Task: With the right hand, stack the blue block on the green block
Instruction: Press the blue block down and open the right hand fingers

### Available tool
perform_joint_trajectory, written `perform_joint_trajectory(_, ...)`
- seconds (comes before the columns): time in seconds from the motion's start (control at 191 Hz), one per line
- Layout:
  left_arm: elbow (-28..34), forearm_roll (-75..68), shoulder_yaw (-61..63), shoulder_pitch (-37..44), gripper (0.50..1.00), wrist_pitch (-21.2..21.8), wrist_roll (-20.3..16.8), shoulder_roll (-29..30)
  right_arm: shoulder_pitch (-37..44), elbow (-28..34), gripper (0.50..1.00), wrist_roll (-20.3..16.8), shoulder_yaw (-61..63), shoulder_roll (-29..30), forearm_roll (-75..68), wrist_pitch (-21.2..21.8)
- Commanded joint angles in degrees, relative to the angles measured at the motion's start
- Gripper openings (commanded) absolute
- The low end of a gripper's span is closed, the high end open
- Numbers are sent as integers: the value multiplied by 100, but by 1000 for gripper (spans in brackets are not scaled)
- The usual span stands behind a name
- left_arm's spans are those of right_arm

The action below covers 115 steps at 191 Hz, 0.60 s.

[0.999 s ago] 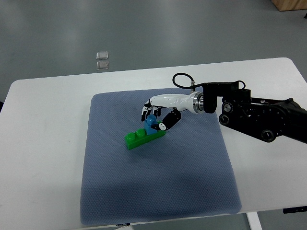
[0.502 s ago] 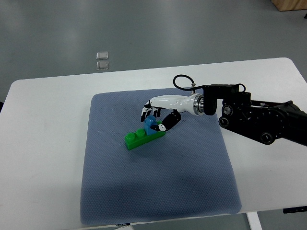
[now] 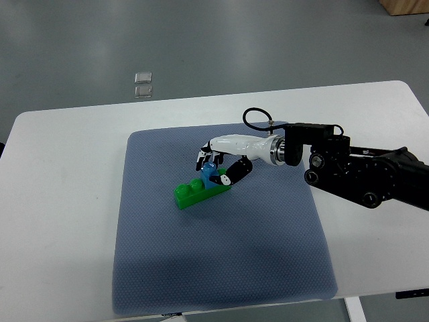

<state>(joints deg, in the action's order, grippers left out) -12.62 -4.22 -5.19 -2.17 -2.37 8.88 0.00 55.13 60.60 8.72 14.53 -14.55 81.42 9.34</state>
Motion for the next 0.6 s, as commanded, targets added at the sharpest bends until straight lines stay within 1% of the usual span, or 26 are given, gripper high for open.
perform_joint_trajectory(0.0,14,0,0,-3,1000,0,0,0,-46,-13,594,24,-3,5,50,-20)
perform_joint_trajectory(0.115,5,0,0,-3,1000,0,0,0,-81,-22,594,24,6,31,59,-29)
perform_joint_trajectory(0.193,5,0,0,-3,1000,0,0,0,-72,-22,609,24,24,14,50,-3)
perform_joint_trajectory(0.23,5,0,0,-3,1000,0,0,0,-64,-22,625,24,41,5,41,24)
perform_joint_trajectory(0.319,5,0,0,-3,1000,0,0,0,-20,-13,645,24,59,-13,32,41)
perform_joint_trajectory(0.371,5,0,0,-3,1000,0,0,0,-20,-13,646,24,59,-13,32,41)
perform_joint_trajectory(0.376,5,0,0,-3,1000,0,0,0,-2,-13,704,24,85,-21,6,59)
perform_joint_trajectory(0.418,-4,0,0,-3,1000,0,0,0,42,-13,739,24,94,-30,-12,76)
perform_joint_trajectory(0.471,-4,0,0,-3,1000,0,0,0,42,-13,740,24,94,-30,-12,76)
perform_joint_trajectory(0.476,-12,0,0,5,1000,0,0,0,85,-13,796,24,103,-56,-29,111)
perform_joint_trajectory(0.481,-12,0,0,6,1000,0,0,0,86,-13,797,24,103,-57,-29,111)
perform_joint_trajectory(0.486,-12,0,0,-3,1000,0,-9,0,86,-13,809,24,103,-57,-29,120)
perform_joint_trajectory(0.502,-12,0,0,-3,1000,0,0,0,86,-13,819,24,111,-65,-29,120)
perform_joint_trajectory(0.507,-12,0,0,-3,1000,0,0,0,86,-13,829,24,111,-65,-38,129)
perform_joint_trajectory(0.528,-12,0,0,-3,1000,0,0,0,86,-13,838,24,111,-65,-47,129)
perform_joint_trajectory(0.544,-12,0,0,-3,1000,0,0,0,95,-13,858,24,111,-74,-47,129)
perform_joint_trajectory(0.596,-12,0,0,-3,1000,0,0,0,95,-5,879,24,120,-83,-64,138)
